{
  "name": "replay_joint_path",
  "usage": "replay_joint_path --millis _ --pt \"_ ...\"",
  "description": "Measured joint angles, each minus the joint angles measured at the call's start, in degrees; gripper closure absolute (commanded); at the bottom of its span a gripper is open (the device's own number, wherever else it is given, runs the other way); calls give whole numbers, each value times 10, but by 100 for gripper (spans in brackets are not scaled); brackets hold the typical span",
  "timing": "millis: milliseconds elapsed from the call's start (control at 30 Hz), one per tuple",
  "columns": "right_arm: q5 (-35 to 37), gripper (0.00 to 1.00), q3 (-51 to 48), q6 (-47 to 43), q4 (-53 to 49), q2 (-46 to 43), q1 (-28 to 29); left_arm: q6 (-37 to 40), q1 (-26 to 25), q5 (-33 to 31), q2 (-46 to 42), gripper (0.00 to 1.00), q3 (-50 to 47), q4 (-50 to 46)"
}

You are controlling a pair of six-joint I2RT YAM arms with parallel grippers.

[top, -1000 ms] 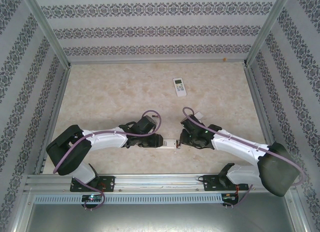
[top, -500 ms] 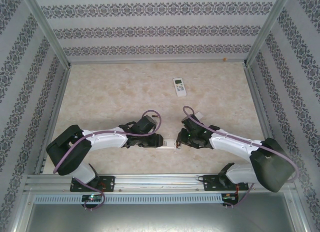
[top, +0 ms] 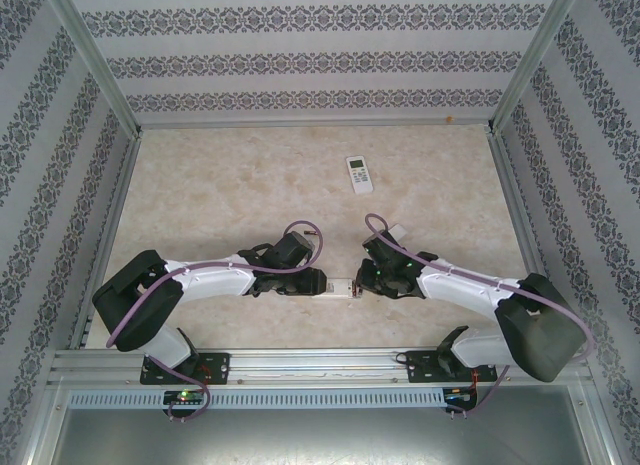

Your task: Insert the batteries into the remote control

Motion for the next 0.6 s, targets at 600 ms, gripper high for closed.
replay_joint_path --millis 600 --pt "8 76 -1 -2 -22 -18 17 0 0 0 4 51 1 0"
